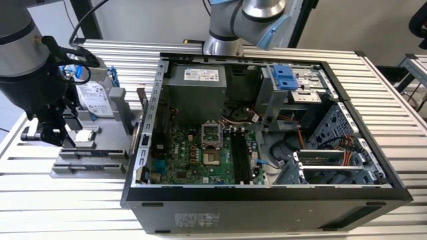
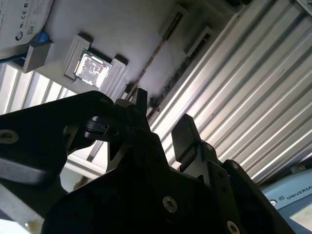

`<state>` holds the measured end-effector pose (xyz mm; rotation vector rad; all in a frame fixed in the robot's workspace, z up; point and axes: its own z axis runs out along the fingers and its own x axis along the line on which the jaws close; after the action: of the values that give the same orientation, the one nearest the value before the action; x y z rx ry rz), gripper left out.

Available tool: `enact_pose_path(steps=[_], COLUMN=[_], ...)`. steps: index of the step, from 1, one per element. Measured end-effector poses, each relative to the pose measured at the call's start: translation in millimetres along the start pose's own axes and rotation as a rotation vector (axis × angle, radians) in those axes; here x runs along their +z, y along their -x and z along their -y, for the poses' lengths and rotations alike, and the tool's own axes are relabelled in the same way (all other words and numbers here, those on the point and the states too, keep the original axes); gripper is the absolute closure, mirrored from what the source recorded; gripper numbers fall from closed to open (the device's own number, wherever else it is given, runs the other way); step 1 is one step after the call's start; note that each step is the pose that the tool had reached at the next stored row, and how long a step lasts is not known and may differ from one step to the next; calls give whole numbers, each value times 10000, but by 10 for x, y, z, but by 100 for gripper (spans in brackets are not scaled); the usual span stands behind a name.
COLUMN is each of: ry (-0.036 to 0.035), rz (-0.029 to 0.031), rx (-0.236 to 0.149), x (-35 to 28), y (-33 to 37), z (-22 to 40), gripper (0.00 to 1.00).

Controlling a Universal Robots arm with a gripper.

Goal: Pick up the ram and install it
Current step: 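Pick up the ram and move it above insertion slot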

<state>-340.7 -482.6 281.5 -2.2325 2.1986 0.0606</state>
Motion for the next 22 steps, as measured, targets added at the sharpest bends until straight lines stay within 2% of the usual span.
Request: enact_pose_path(steps=[9, 22], ry=[0, -1], rz=[0, -5], rx=[18, 272], x=[95, 254], y=[-3, -20], z=[9, 25], gripper=[0, 0])
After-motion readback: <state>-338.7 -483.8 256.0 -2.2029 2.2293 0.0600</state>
